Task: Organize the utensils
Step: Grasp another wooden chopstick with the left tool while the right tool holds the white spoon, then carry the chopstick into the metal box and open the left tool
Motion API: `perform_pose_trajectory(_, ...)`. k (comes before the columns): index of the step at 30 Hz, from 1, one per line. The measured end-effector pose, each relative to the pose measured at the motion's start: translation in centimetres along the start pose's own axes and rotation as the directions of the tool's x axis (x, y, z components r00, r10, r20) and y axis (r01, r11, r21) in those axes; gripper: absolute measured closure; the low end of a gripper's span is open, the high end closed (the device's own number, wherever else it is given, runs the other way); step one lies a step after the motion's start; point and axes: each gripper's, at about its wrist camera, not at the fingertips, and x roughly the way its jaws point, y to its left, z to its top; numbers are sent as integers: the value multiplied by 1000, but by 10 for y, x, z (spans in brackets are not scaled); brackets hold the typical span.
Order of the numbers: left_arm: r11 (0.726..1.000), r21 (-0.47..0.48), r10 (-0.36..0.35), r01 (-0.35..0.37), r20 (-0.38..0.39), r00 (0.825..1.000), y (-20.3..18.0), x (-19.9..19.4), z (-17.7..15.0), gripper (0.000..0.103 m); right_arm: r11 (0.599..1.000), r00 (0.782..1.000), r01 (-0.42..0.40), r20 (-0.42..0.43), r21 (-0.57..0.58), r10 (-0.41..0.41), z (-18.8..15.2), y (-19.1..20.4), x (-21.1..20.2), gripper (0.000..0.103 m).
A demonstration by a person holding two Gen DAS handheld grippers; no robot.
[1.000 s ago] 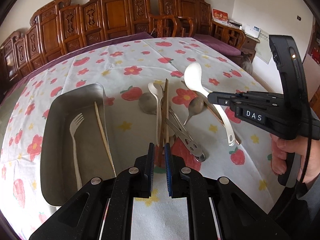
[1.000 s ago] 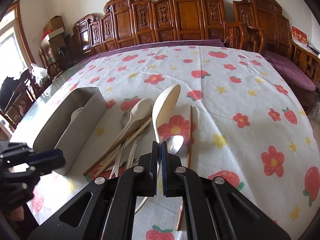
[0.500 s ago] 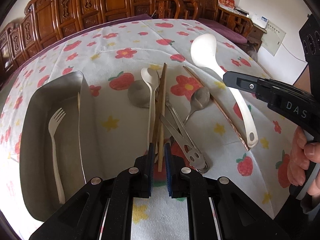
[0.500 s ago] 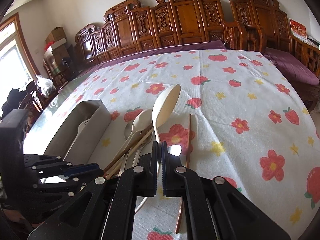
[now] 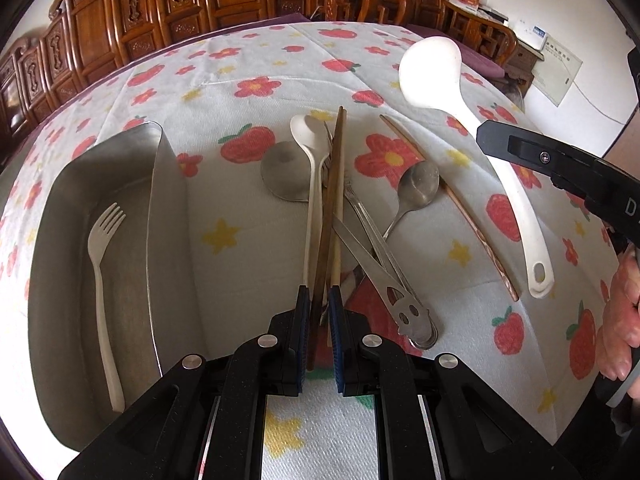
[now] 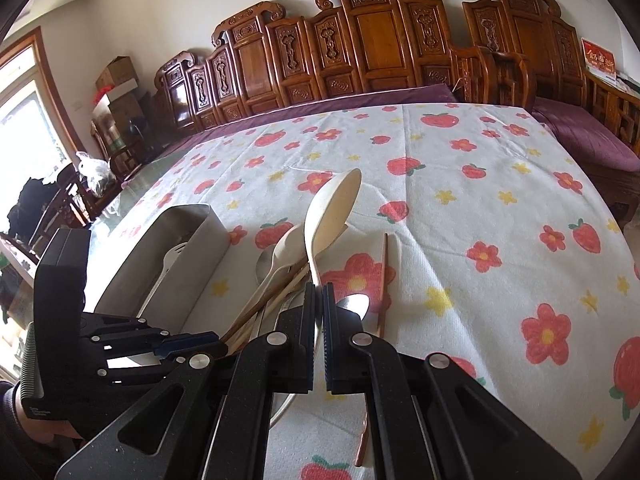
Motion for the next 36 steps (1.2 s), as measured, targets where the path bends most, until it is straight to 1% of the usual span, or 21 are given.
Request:
perform_pose_trajectory(2, 1000, 3, -3, 3, -1, 1000, -1, -1, 0, 98, 1000, 1000, 1, 0, 1, -1, 0, 1, 0, 99)
perform_pose_trajectory(4, 1000, 12, -8, 8, -5, 1000, -3, -2, -1, 98, 1000, 1000, 0, -2, 0, 0, 0, 1, 0, 99)
perform_pose_trajectory(8, 999, 36, 5, -5, 5, 1000, -9, -10, -4, 99, 1000, 1000, 0, -4, 2, 0, 1, 2, 1, 99)
perform_pose_trajectory(17, 1000, 6, -11, 11, 32, 999, -10, -41, -23, 99, 1000, 1000, -19, -3, 11, 19, -6, 6, -5, 99)
perform_pose_trajectory(25, 1000, 3, -10, 9, 80, 997, -8, -77, -36, 99, 1000, 1000, -10, -16, 26, 11, -27, 10, -16, 99)
perform_pose_trajectory(36, 999, -33, 8, -3, 167, 986, 15, -138, -43, 99, 1000, 1000, 16, 13, -18, -15, -38, 40, -50, 99)
